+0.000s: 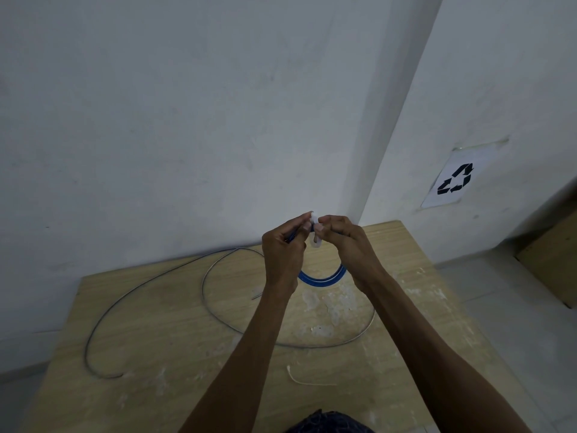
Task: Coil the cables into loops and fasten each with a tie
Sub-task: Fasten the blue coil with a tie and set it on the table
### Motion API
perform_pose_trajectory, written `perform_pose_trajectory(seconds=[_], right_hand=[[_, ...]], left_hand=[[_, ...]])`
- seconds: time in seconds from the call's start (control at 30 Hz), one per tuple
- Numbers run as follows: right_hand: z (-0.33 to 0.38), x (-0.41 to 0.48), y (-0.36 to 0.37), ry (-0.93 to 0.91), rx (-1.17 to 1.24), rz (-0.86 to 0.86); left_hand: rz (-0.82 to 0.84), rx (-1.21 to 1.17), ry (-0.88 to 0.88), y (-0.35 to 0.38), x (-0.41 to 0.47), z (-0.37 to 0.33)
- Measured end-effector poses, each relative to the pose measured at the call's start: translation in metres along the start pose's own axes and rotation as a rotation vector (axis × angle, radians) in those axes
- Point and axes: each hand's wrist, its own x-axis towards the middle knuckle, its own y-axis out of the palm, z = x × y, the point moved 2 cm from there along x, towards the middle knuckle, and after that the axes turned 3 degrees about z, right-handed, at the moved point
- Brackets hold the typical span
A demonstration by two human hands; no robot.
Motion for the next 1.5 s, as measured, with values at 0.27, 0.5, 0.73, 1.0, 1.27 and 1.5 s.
perform_pose_trajectory(seconds=[0.27,0.5,0.73,1.0,1.27,1.5], right_hand=[[-0.005,-0.001,0.0,-0.037,0.038,-0.037],[-0.014,0.001,-0.001,-0.04,-0.027,-0.174],[0.003,0.01,-0.019,0.032,0.159,-0.125],[-0.002,0.049,-0.046,0.306,0.381,-0.114],[0.025,0.049,-0.08,0.11,0.086,-0.094],[-0.012,-0.004,-0.026,0.093,0.127,0.124]], left_hand=[[0.034,0.058,0.09,0.002,-0.008,-0.002],[-0.078,0.126,0.09,0.002,-0.015,0.006],[-0.015,0.225,0.15,0.004,-0.015,-0.003],[0.287,0.374,0.266,0.004,-0.024,-0.01],[0.08,0.244,0.059,0.002,-0.06,0.02],[-0.016,0.127,0.015,-0.012,-0.016,0.004]])
